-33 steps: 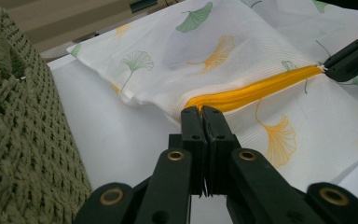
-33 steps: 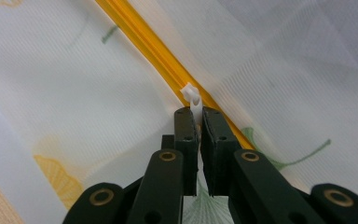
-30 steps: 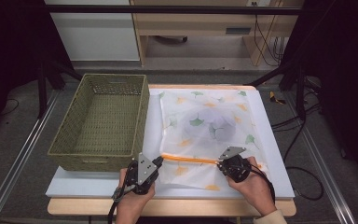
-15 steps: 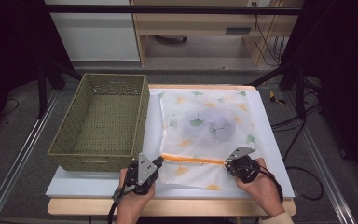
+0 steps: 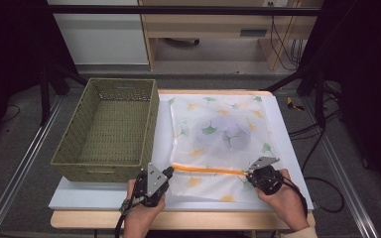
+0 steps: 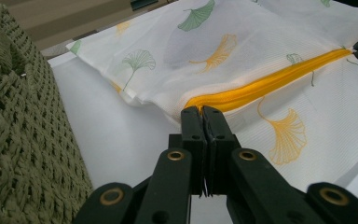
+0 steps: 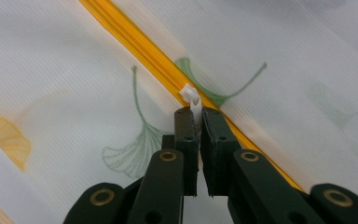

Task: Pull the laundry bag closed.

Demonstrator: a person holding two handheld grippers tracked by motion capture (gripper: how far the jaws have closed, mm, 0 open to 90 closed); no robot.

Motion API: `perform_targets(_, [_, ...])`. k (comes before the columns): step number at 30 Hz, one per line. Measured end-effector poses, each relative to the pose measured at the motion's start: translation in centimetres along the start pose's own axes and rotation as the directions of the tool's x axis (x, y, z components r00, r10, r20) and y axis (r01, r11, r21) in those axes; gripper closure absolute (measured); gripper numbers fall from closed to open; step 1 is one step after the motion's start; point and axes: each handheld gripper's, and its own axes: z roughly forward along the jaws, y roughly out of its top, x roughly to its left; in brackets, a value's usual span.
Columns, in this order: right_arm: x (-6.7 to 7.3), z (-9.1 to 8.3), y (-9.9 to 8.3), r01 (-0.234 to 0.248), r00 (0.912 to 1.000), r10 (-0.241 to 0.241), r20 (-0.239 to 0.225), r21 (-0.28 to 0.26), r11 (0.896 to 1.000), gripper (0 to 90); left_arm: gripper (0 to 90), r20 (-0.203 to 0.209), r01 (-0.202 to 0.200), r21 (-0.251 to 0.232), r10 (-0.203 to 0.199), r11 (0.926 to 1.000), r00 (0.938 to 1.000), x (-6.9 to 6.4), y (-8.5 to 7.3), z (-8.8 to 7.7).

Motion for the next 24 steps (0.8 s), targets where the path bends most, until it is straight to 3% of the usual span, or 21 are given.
perform_targets(24, [-2.7, -1.3, -2.6, -0.088, 0.9959, 0.088, 0.023, -0.014, 0.996, 85.9, 88.3, -0.004, -0.002, 0.007, 0.002, 1.0000, 1.0000, -0.1, -0.2, 0.2])
